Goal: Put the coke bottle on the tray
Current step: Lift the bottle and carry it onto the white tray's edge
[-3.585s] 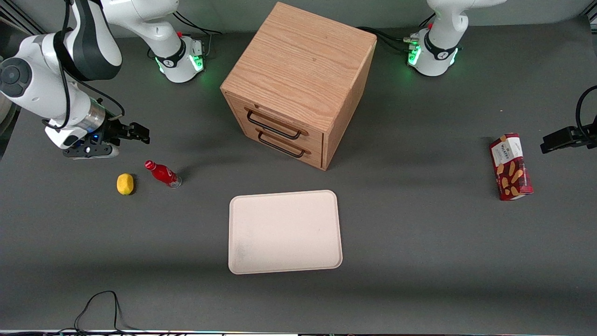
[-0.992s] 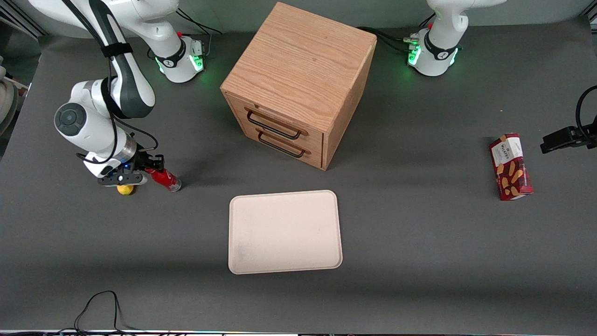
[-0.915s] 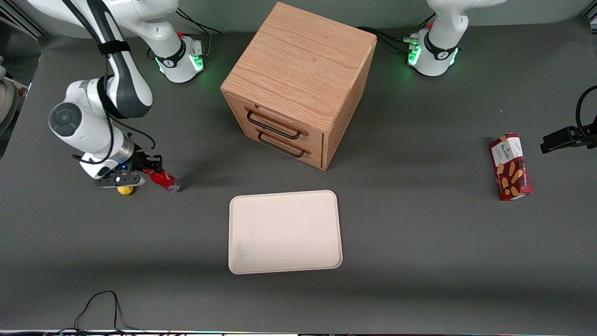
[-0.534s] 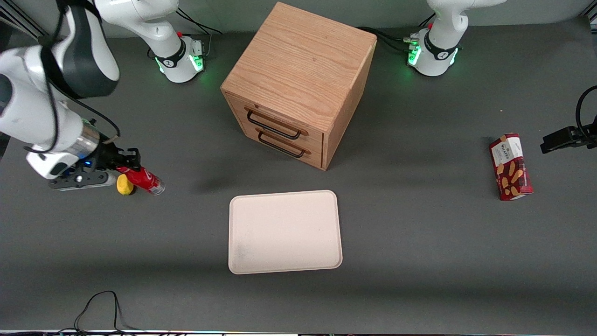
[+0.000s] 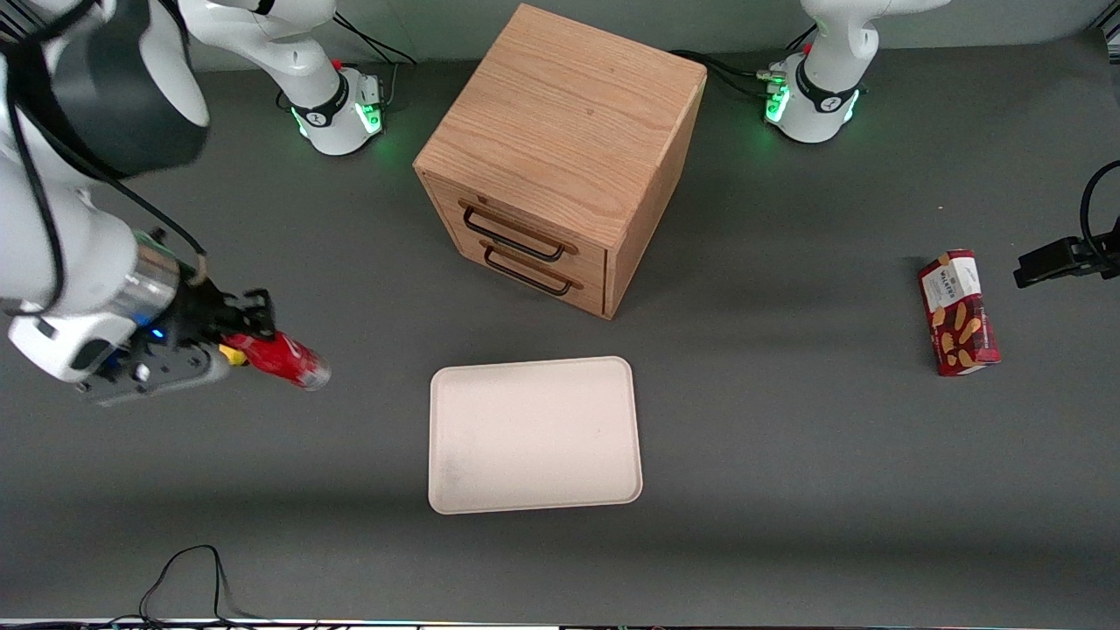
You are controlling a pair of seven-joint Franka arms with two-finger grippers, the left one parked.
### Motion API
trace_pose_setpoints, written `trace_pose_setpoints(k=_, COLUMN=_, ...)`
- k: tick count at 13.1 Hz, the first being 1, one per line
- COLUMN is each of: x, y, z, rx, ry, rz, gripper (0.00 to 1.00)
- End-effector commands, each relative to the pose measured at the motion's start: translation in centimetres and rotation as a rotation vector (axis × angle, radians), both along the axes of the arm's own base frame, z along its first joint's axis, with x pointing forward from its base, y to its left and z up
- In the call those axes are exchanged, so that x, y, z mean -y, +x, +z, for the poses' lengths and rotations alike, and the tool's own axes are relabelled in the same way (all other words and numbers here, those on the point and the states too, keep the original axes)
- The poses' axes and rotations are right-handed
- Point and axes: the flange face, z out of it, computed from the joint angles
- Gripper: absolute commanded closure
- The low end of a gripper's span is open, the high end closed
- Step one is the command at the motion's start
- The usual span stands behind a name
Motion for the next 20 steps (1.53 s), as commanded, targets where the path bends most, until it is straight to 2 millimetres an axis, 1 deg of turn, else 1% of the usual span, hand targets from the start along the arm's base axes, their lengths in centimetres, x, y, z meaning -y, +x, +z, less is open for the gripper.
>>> trace_pose_setpoints(k=1, x=-3.6, y=2.3, z=-2.2, rx=0.039, ry=0.063, rz=-0.055, gripper=1.0)
trace_pose_setpoints(k=5, x=-7.4, y=4.8, z=-8.1, rx=0.087, ry=0.091, rz=-0.049, gripper=1.0)
trace_pose_setpoints(k=6, x=-8.9, y=5.0, z=-9.6, rx=0.105, ry=0.074, rz=-0.027, gripper=1.0)
trace_pose_setpoints(k=8, x=-10.0, y=5.9, z=-12.4, rx=0.119, ry=0.076, rz=-0.024, gripper=1.0)
trace_pose_setpoints(k=9, x=-11.0, y=6.1, z=-13.9, rx=0.125, ry=0.081, rz=-0.019, gripper=1.0)
trace_pose_setpoints(k=11, x=-11.8, y=6.6, z=-16.5, rx=0.131, ry=0.093, rz=-0.043, gripper=1.0)
trace_pose_setpoints(k=12, x=-12.2, y=6.9, z=-18.3, rx=0.133, ry=0.087, rz=-0.041, gripper=1.0)
trace_pose_setpoints(k=15, x=-12.2, y=7.5, z=-22.3, rx=0.127, ry=0.065, rz=-0.035, gripper=1.0)
trace_pose_setpoints(k=19, x=-12.1, y=7.2, z=-24.8, rx=0.091, ry=0.048, rz=-0.034, gripper=1.0)
trace_pose_setpoints(k=20, x=-12.1, y=7.3, z=-25.0, rx=0.098, ry=0.05, rz=-0.035, gripper=1.0)
